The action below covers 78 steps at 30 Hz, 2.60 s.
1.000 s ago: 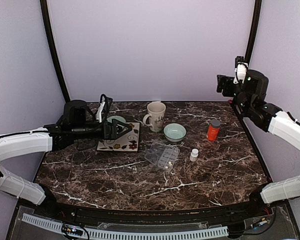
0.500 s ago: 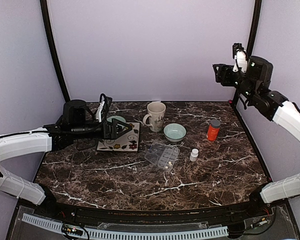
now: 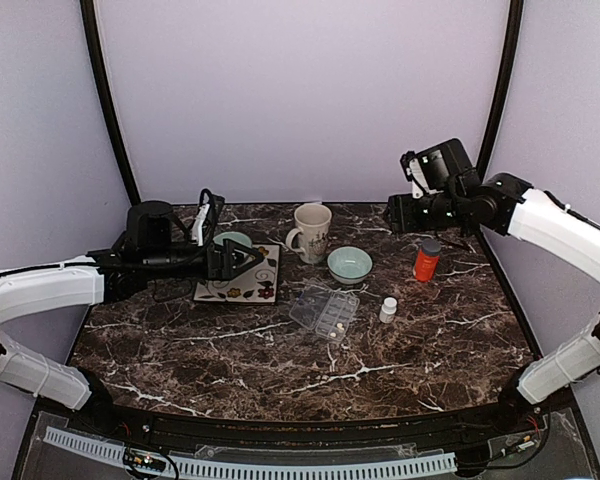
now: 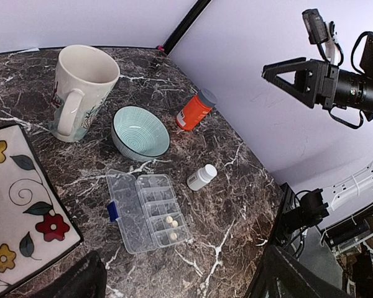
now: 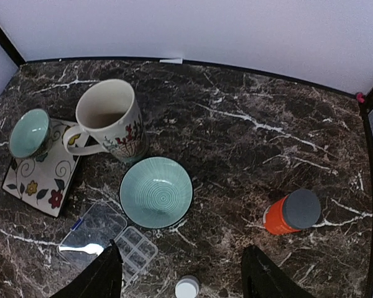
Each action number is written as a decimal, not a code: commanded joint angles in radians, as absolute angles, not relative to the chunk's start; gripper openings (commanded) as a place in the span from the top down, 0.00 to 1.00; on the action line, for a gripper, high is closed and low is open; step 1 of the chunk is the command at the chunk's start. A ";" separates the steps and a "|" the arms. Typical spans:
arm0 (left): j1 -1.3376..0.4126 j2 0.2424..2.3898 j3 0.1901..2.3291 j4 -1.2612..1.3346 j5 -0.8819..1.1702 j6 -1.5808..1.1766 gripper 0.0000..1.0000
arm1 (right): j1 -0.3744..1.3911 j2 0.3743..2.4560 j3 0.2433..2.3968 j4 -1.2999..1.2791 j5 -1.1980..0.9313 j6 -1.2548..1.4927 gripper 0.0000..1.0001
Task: Sort the pills into containers
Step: Pick up the pill bottle from the center of the board.
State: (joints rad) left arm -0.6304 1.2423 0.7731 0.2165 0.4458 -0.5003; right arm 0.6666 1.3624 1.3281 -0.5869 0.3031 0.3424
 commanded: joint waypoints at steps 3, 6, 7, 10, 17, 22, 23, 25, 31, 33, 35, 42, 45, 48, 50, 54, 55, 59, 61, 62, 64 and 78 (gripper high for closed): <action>-0.626 1.241 0.762 0.260 0.462 -0.476 0.10 | 0.697 1.420 1.316 -0.744 0.237 0.476 0.35; -0.626 1.241 0.759 0.260 0.471 -0.474 0.10 | 0.699 1.453 1.299 -0.775 0.186 0.505 0.35; -0.626 1.240 0.756 0.262 0.472 -0.474 0.10 | 0.701 1.462 1.287 -0.781 0.175 0.514 0.35; -0.626 1.232 0.745 0.265 0.475 -0.473 0.10 | 0.706 1.484 1.264 -0.787 0.135 0.529 0.36; -0.626 1.219 0.724 0.277 0.477 -0.478 0.10 | 0.718 1.536 1.228 -0.793 0.079 0.544 0.37; -0.626 1.212 0.713 0.280 0.479 -0.482 0.10 | 0.719 1.559 1.199 -0.782 0.073 0.549 0.38; -0.626 1.211 0.711 0.280 0.479 -0.482 0.10 | 0.719 1.562 1.193 -0.780 0.074 0.549 0.38; -0.626 1.211 0.708 0.280 0.480 -0.484 0.10 | 0.719 1.571 1.181 -0.778 0.079 0.550 0.38; -0.626 1.212 0.704 0.285 0.483 -0.488 0.10 | 0.719 1.605 1.161 -0.766 0.078 0.546 0.38; -0.626 1.212 0.704 0.284 0.483 -0.486 0.11 | 0.719 1.619 1.160 -0.762 0.077 0.544 0.38; -0.626 1.213 0.704 0.284 0.485 -0.486 0.11 | 0.719 1.630 1.160 -0.756 0.083 0.541 0.38; -0.626 1.210 0.703 0.282 0.488 -0.484 0.11 | 0.711 1.666 1.163 -0.746 0.086 0.529 0.38; -0.626 1.209 0.701 0.280 0.488 -0.482 0.11 | 0.701 1.670 1.164 -0.744 0.088 0.521 0.38; -0.626 1.211 0.701 0.280 0.489 -0.480 0.11 | 0.690 1.677 1.164 -0.743 0.087 0.514 0.38; -0.626 1.214 0.702 0.281 0.490 -0.479 0.11 | 0.683 1.681 1.163 -0.742 0.084 0.508 0.38; -0.626 1.221 0.705 0.283 0.491 -0.476 0.11 | 0.673 1.693 1.164 -0.738 0.077 0.498 0.39; -0.626 1.222 0.706 0.283 0.490 -0.474 0.11 | 0.671 1.697 1.162 -0.736 0.072 0.496 0.39; -0.626 1.228 0.710 0.281 0.489 -0.471 0.11 | 0.664 1.710 1.160 -0.729 0.059 0.489 0.40; -0.626 1.230 0.712 0.280 0.488 -0.469 0.11 | 0.662 1.716 1.160 -0.726 0.054 0.485 0.41; -0.626 1.232 0.713 0.279 0.486 -0.468 0.11 | 0.662 1.719 1.159 -0.723 0.053 0.484 0.41; -0.626 1.235 0.714 0.279 0.485 -0.466 0.11 | 0.657 1.725 1.160 -0.721 0.048 0.481 0.44; -0.626 1.269 0.734 0.276 0.489 -0.459 0.11 | 0.632 1.748 1.159 -0.712 0.020 0.459 0.50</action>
